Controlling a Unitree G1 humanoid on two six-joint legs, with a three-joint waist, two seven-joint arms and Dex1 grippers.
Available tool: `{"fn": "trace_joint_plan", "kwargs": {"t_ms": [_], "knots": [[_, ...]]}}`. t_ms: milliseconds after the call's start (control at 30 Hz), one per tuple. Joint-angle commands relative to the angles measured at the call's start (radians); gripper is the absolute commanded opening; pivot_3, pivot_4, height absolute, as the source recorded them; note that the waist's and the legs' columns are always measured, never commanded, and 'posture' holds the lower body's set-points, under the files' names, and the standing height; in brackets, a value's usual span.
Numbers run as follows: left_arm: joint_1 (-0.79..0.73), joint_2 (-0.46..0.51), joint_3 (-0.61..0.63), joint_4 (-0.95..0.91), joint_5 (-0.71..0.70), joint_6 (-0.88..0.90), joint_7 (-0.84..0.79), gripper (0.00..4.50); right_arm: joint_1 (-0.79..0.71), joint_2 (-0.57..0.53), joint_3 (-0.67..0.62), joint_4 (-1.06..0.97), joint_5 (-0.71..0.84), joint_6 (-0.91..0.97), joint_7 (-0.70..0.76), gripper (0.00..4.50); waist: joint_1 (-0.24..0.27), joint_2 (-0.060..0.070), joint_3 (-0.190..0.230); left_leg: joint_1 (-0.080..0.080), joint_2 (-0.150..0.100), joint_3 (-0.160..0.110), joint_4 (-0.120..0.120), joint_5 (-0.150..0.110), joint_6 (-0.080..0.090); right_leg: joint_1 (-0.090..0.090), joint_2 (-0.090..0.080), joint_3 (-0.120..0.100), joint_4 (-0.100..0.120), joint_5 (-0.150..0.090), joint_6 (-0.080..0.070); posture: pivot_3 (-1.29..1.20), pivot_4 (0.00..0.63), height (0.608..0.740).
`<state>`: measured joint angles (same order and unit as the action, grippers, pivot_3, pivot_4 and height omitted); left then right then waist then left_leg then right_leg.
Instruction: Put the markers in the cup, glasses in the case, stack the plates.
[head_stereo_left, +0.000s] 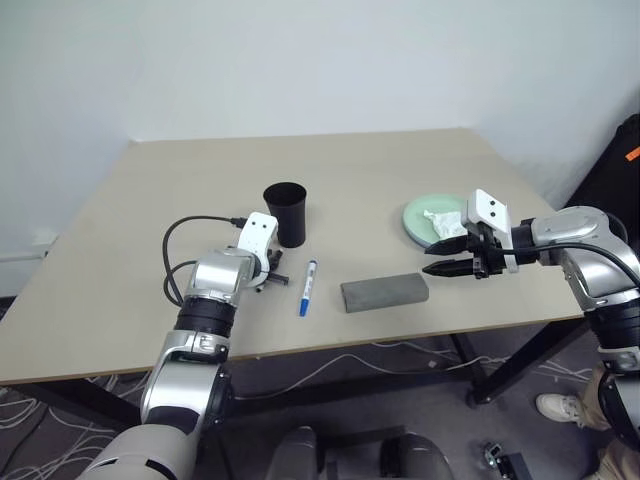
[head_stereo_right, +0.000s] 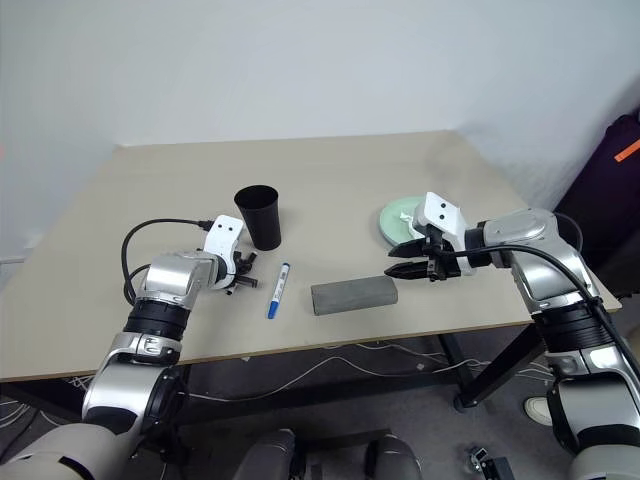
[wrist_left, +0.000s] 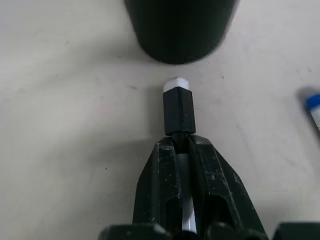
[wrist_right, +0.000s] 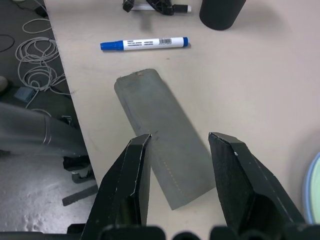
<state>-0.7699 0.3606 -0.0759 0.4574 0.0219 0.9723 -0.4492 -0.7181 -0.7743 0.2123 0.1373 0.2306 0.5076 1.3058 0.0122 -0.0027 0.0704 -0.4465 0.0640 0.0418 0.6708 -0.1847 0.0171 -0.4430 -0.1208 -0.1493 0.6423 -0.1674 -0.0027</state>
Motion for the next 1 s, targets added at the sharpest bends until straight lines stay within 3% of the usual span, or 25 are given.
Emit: {"fn": "trace_joint_plan", "kwargs": {"t_ms": [33, 233, 367, 500, 600, 667, 1000], "knots": [[0.013, 0.06, -0.102, -0.124, -0.019, 0.029, -0.135, 0.01, -0.031, 0.0, -0.016, -0.008, -0.002, -0.016, -0.001, 1.95, 0.0, 0.0, 0.0, 0.0, 0.0, 0.0, 0.0, 0.0, 0.0, 0.0, 0.0, 0.0, 0.0, 0.0, 0.0, 0.0, 0.0, 0.716], [0.061, 0.181, -0.226, -0.415, -0.117, 0.053, -0.388, 0.01, -0.032, 0.006, -0.016, 0.0, -0.006, -0.022, -0.002, 1.95, 0.001, 0.0, 0.0, 0.0, 0.0, 0.001, -0.002, 0.0, 0.0, -0.001, 0.0, 0.001, -0.001, 0.0, 0.0, 0.0, 0.0, 0.716], [0.019, 0.073, -0.095, -0.4, -0.182, -0.112, -0.332, 0.01, -0.031, 0.01, -0.016, 0.002, -0.007, -0.024, -0.004, 1.95, 0.003, 0.0, 0.001, -0.001, 0.0, 0.0, -0.002, 0.0, 0.0, -0.001, -0.001, 0.001, -0.002, 0.0, 0.0, 0.0, 0.0, 0.716], [-0.036, -0.105, 0.044, -0.288, -0.215, -0.415, -0.17, 0.01, -0.03, 0.013, -0.016, 0.0, -0.006, -0.023, -0.003, 1.95, 0.0, 0.0, 0.001, -0.001, 0.0, 0.0, -0.001, 0.0, 0.0, 0.0, -0.001, 0.001, -0.002, 0.0, 0.0, 0.0, 0.0, 0.716], [-0.068, -0.152, 0.062, -0.209, -0.194, -0.54, -0.119, 0.01, -0.032, 0.013, -0.017, 0.002, -0.005, -0.024, -0.002, 1.95, -0.003, 0.0, 0.0, 0.001, 0.0, 0.0, -0.001, 0.0, 0.0, 0.0, 0.0, 0.001, -0.001, 0.0, 0.0, 0.0, 0.0, 0.716], [-0.118, -0.191, 0.085, -0.086, -0.166, -0.716, -0.037, 0.01, -0.034, 0.014, -0.016, 0.001, -0.005, -0.023, -0.001, 1.95, -0.006, 0.0, 0.0, 0.001, 0.0, 0.0, -0.001, 0.0, 0.0, 0.0, 0.0, 0.001, 0.0, 0.001, 0.001, 0.0, 0.0, 0.716], [-0.338, -0.209, 0.124, 0.476, -0.052, -1.289, 0.231, 0.01, -0.034, 0.021, -0.015, -0.001, -0.004, -0.021, -0.003, 1.95, -0.005, 0.0, 0.0, 0.0, -0.001, 0.001, 0.001, 0.0, 0.001, 0.0, 0.0, 0.001, -0.001, 0.001, 0.002, 0.0, 0.0, 0.716]]}}
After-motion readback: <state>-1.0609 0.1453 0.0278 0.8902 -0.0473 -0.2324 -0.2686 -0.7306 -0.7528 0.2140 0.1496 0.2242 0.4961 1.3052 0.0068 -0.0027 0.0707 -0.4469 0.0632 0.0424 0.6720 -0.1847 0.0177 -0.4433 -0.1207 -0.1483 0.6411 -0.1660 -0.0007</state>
